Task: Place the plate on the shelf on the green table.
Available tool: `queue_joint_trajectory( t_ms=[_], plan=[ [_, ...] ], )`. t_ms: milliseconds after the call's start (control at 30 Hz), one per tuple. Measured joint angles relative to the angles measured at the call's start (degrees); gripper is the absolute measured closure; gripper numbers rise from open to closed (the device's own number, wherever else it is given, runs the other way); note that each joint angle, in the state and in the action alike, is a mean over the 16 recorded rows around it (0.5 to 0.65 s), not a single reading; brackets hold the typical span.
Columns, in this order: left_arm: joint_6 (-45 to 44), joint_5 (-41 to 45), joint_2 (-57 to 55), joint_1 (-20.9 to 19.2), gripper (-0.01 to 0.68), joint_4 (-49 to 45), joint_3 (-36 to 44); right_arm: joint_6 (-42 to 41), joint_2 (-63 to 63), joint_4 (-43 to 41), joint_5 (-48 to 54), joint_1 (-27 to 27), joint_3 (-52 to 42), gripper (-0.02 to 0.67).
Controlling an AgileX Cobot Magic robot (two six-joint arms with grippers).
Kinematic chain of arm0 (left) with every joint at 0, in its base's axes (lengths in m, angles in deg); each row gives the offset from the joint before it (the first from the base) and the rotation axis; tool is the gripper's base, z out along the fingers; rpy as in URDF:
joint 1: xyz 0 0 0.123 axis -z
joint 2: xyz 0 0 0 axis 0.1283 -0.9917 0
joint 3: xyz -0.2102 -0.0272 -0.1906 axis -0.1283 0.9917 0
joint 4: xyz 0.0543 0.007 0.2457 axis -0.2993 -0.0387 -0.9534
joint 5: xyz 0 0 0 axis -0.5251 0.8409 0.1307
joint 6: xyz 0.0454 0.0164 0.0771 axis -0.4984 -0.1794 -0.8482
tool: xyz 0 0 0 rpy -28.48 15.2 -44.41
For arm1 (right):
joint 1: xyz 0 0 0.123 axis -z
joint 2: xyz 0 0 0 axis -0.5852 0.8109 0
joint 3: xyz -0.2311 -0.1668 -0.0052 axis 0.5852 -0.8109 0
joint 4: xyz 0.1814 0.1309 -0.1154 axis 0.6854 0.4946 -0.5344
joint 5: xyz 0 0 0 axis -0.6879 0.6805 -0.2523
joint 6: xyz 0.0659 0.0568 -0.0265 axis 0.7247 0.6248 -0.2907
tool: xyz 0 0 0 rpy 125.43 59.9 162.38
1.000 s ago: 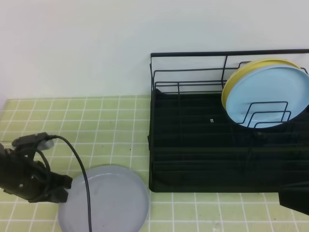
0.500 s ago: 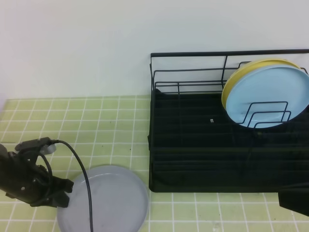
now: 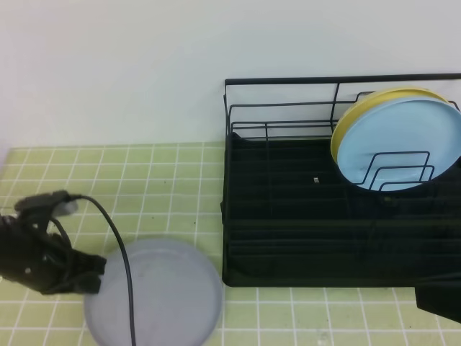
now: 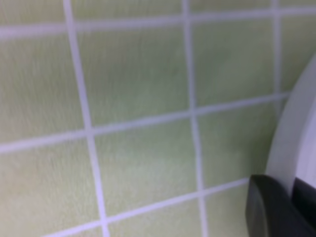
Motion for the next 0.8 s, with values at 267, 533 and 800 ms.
queue_joint_trajectory(
  t_ms=[267, 533, 800],
  plan=[
    [1.1, 2.3, 5.7, -0.4, 0.673, -0.4, -3.3, 0.0, 0.0, 0.0, -0.1, 0.0, 0.0, 0.651],
    [4.5, 6.0, 11.9, -1.8, 0.673, -3.6, -9.9, -0.1, 0.0, 0.0, -0.4, 0.0, 0.0, 0.651],
    [6.1, 10.1, 17.6, -0.9, 0.673, -3.0, -15.4, 2.1, 0.0, 0.5, -3.9, 0.0, 0.0, 0.650]
  ],
)
